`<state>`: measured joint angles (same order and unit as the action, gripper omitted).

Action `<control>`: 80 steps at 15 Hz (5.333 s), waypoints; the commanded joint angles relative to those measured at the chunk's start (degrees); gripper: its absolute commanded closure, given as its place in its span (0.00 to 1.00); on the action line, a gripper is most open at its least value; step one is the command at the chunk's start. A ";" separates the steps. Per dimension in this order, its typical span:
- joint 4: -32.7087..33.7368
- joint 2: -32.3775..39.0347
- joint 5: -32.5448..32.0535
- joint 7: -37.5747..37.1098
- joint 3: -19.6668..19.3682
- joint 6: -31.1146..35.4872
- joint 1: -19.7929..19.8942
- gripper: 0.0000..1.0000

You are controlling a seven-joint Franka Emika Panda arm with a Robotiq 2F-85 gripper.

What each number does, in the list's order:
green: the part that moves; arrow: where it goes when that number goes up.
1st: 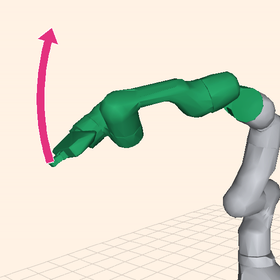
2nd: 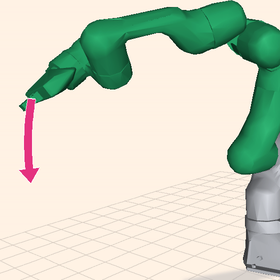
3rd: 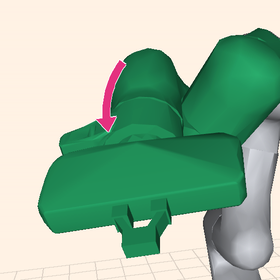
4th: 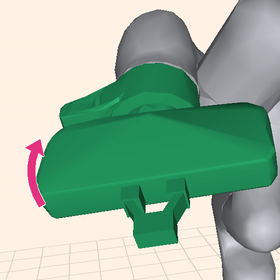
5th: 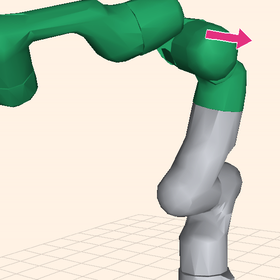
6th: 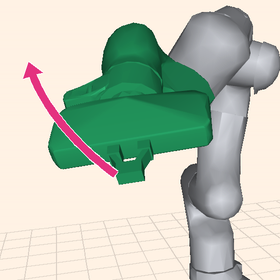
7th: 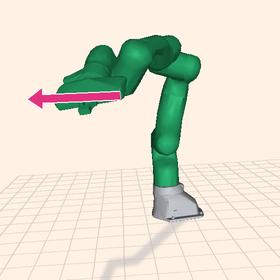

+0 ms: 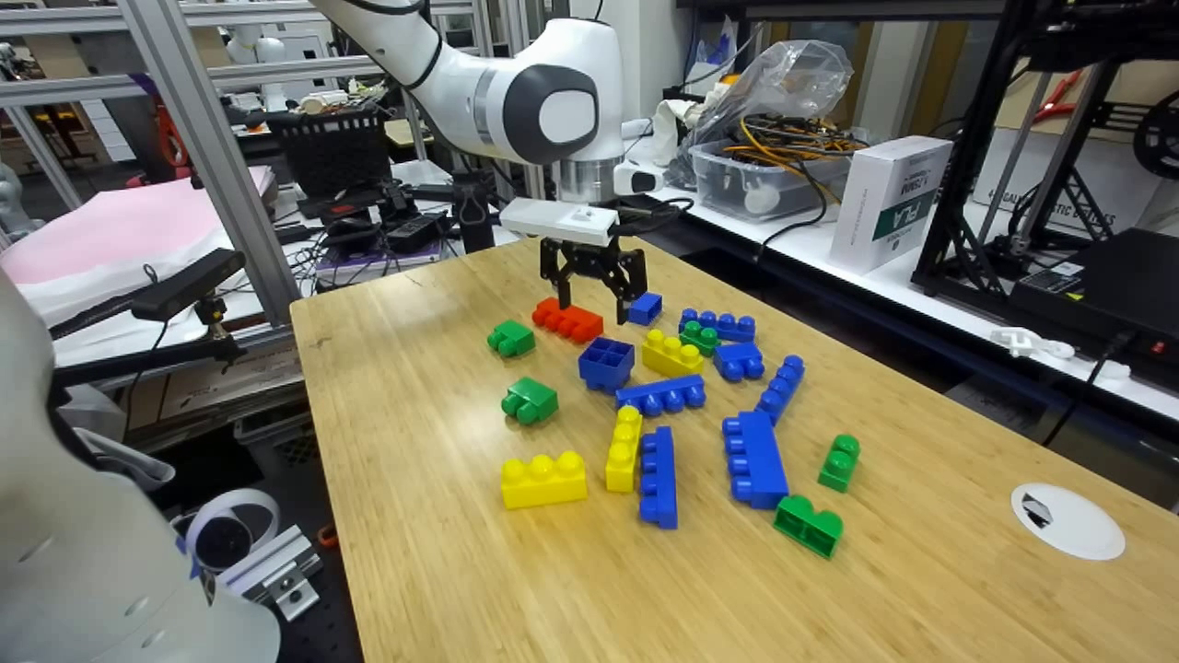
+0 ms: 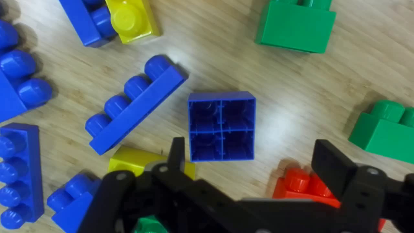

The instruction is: Flip the upside down blue block on the table.

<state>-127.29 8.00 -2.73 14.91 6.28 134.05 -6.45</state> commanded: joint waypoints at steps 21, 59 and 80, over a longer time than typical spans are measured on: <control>15.37 17.45 -7.46 -3.69 -0.28 -8.27 -1.28 0.00; 3.87 0.99 46.27 73.19 15.50 -6.13 20.53 0.56; 11.91 13.93 48.28 96.83 -1.46 -24.72 14.08 0.56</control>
<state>-117.91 19.41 44.10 108.31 5.73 110.76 7.92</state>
